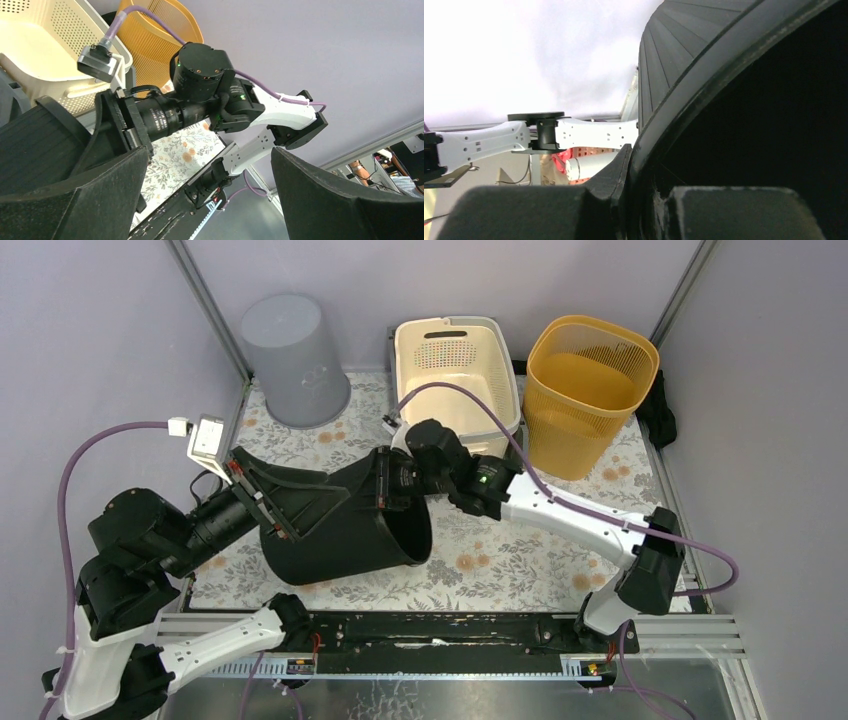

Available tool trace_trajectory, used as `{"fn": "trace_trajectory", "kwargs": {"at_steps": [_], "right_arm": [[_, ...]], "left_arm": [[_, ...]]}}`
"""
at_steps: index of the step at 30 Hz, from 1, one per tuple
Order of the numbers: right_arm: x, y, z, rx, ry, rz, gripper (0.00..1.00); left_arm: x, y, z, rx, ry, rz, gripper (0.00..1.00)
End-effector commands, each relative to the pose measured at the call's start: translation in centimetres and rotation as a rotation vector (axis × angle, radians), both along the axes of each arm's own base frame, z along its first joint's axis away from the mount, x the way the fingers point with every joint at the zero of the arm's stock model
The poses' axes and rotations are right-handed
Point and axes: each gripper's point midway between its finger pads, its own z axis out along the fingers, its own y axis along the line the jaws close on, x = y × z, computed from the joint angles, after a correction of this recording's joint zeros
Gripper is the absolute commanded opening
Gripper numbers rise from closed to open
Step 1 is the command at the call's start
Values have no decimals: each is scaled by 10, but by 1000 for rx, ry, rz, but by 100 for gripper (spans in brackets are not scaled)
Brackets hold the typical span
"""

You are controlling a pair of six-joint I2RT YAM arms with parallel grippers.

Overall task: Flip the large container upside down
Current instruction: Turn the container upside down at the center of the board.

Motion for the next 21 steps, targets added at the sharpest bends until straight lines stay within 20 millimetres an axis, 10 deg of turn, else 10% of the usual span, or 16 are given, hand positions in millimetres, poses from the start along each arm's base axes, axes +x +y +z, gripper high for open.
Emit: {"fn": "trace_trajectory", "kwargs": {"at_steps": [1,12,21], "right_arm": [[1,28,81,385,-53,38,0],[19,64,94,728,71,111,0],[46,67,65,1023,185,62,0]], "left_arm": [[-5,-1,11,-31,-10,-22,100],[0,-4,4,-12,3,-11,100],[6,-10,-5,12,22,-11,100]]}}
